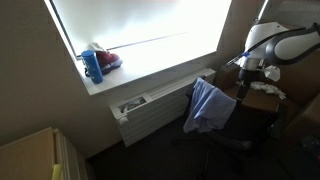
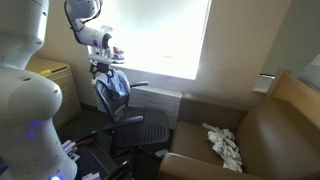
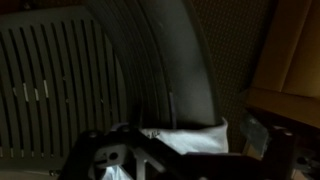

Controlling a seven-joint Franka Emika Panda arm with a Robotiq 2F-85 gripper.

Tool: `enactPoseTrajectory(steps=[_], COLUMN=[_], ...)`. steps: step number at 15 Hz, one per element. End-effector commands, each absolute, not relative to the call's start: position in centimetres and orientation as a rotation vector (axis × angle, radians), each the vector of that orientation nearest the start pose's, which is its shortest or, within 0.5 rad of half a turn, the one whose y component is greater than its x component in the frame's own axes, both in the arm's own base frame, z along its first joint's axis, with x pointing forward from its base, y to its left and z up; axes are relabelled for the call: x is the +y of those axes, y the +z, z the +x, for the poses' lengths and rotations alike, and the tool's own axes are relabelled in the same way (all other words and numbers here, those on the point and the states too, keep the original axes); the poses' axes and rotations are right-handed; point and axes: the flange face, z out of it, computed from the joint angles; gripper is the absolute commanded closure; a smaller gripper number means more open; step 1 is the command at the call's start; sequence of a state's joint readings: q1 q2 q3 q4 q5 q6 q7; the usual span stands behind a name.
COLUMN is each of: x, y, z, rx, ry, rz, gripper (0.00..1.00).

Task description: Tilt the chair to the left

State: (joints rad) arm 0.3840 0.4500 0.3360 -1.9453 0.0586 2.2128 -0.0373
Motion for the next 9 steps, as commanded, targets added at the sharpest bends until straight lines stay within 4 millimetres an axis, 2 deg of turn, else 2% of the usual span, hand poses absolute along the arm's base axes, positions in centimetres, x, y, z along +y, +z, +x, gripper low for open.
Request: enactPoseTrajectory(steps=[1,2,5,9], x=[36.7,38.3,38.1,38.9], y=[25.7,25.0,25.1,23.2], z=[45.1,45.8,45.9,44.4], rx=[-0.974,-1.004,-1.001,-1.018], ry=[0.423,0.383,0.386,0.472], rz=[-2.858,-2.837,-2.84,-2.805], gripper=[0.0,0.0,0.0,0.0])
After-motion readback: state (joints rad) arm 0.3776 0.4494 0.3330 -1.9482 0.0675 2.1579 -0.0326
